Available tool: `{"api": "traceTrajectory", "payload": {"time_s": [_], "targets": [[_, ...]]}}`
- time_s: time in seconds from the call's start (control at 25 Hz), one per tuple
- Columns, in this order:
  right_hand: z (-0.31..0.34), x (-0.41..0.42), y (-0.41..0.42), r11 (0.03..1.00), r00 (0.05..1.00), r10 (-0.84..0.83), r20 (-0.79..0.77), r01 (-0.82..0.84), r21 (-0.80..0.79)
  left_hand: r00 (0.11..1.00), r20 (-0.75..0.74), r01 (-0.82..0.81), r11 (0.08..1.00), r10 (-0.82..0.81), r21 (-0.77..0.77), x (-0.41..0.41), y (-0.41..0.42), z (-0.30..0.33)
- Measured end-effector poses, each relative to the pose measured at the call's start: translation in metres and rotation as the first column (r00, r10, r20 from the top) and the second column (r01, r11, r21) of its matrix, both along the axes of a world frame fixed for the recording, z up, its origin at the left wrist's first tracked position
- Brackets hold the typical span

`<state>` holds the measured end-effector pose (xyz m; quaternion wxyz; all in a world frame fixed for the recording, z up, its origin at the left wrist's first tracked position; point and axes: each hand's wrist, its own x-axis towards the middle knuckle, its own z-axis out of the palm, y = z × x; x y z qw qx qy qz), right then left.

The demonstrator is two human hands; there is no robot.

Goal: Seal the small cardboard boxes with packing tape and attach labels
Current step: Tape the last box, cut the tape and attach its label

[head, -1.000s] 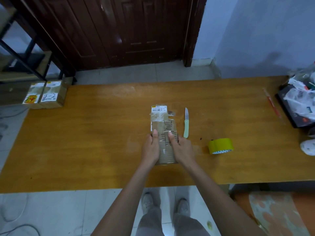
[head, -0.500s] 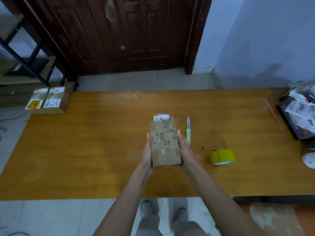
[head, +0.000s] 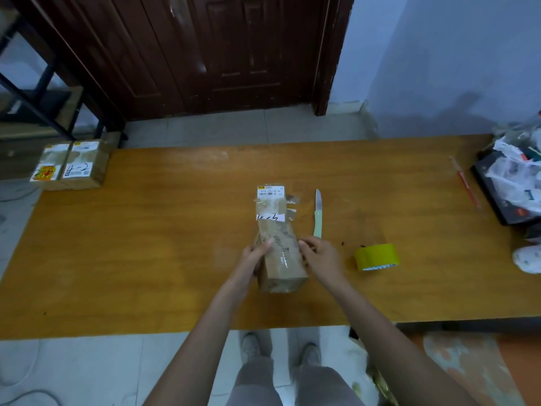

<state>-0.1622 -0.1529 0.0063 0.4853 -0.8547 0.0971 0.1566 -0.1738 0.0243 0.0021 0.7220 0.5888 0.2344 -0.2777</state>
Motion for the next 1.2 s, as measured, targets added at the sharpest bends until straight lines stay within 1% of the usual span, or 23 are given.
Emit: {"api": "traceTrajectory", "payload": {"time_s": [0.04,0.08,0.12,0.16,0.2,0.24,0.28,0.32,0.36,0.4,0.48,0.56,0.6,0.68,0.76,0.84,0.88,0.92,0.96,1.04,1.08,1.12,1.2], "targets": [[0.000,0.002,-0.013,0.988,0.995,0.042,0.088,-0.028,-0.150,0.999,-0.032,0.025,0.998,-0.023,0.065,-0.004,0.004,-0.008],[0.000,0.004,-0.030,0.955,0.980,0.074,0.183,-0.017,-0.297,0.998,-0.058,0.035,0.994,-0.029,0.100,-0.008,0.009,-0.016],[0.000,0.007,-0.050,0.905,0.960,0.109,0.258,0.012,-0.426,0.997,-0.074,0.037,0.993,-0.028,0.116,-0.012,0.012,-0.023],[0.000,0.010,-0.070,0.836,0.948,0.153,0.278,0.025,-0.548,0.996,-0.088,0.044,0.990,-0.033,0.133,-0.017,0.013,-0.030],[-0.001,0.013,-0.088,0.749,0.952,0.196,0.233,0.008,-0.662,0.994,-0.101,0.051,0.986,-0.036,0.156,-0.021,0.013,-0.036],[-0.004,0.014,-0.103,0.657,0.967,0.216,0.138,-0.039,-0.752,0.994,-0.103,0.052,0.981,-0.033,0.184,-0.023,0.012,-0.042],[-0.007,0.013,-0.114,0.585,0.976,0.216,0.031,-0.104,-0.804,0.995,-0.093,0.051,0.975,-0.031,0.214,-0.025,0.010,-0.048],[-0.011,0.012,-0.122,0.538,0.977,0.204,-0.060,-0.163,-0.827,0.997,-0.074,0.054,0.965,-0.036,0.255,-0.024,0.008,-0.056],[-0.016,0.008,-0.128,0.535,0.975,0.182,-0.126,-0.205,-0.820,0.997,-0.050,0.068,0.945,-0.055,0.320,-0.023,0.005,-0.062],[-0.021,0.004,-0.132,0.568,0.977,0.149,-0.154,-0.212,-0.795,0.996,-0.027,0.086,0.907,-0.082,0.412,-0.021,0.004,-0.067],[-0.026,-0.001,-0.136,0.662,0.987,0.069,-0.146,-0.155,-0.733,0.991,-0.003,0.109,0.800,-0.133,0.590,-0.020,0.005,-0.073],[-0.025,0.001,-0.136,0.741,0.993,0.013,-0.115,-0.086,-0.666,0.986,0.012,0.109,0.699,-0.167,0.707,-0.021,0.005,-0.075],[-0.024,0.002,-0.135,0.788,0.996,-0.011,-0.092,-0.049,-0.614,0.986,0.026,0.090,0.664,-0.164,0.742,-0.023,0.005,-0.074],[-0.020,-0.001,-0.131,0.857,0.999,0.007,-0.044,-0.029,-0.515,0.990,0.090,0.002,0.630,-0.113,0.777,-0.025,0.001,-0.069],[-0.018,-0.006,-0.127,0.878,1.000,0.012,0.008,-0.007,-0.478,0.978,0.189,-0.108,0.572,-0.084,0.813,-0.024,-0.004,-0.060],[-0.014,-0.009,-0.119,0.918,0.999,-0.027,0.039,0.040,-0.394,0.943,0.311,-0.210,0.515,-0.117,0.831,-0.021,-0.011,-0.048],[-0.009,-0.011,-0.113,0.946,0.998,-0.056,0.037,0.065,-0.317,0.913,0.373,-0.242,0.516,-0.165,0.821,-0.019,-0.016,-0.041],[-0.002,-0.011,-0.106,0.966,0.997,-0.067,0.030,0.072,-0.250,0.878,0.422,-0.246,0.542,-0.227,0.803,-0.015,-0.022,-0.035],[0.006,-0.012,-0.099,0.975,0.998,-0.053,0.046,0.062,-0.213,0.841,0.451,-0.212,0.584,-0.300,0.783,-0.010,-0.030,-0.029],[0.021,-0.013,-0.089,0.980,0.996,-0.007,0.092,0.025,-0.199,0.775,0.429,-0.034,0.647,-0.464,0.762,0.001,-0.045,-0.021],[0.028,-0.015,-0.086,0.984,0.994,0.001,0.107,0.017,-0.175,0.747,0.379,0.088,0.646,-0.547,0.758,0.007,-0.053,-0.018],[0.035,-0.016,-0.084,0.989,0.993,0.003,0.116,0.015,-0.148,0.713,0.317,0.208,0.621,-0.625,0.756,0.012,-0.059,-0.016],[0.046,-0.020,-0.083,0.992,0.991,0.021,0.134,-0.004,-0.128,0.641,0.200,0.388,0.537,-0.741,0.749,0.025,-0.069,-0.016]]}}
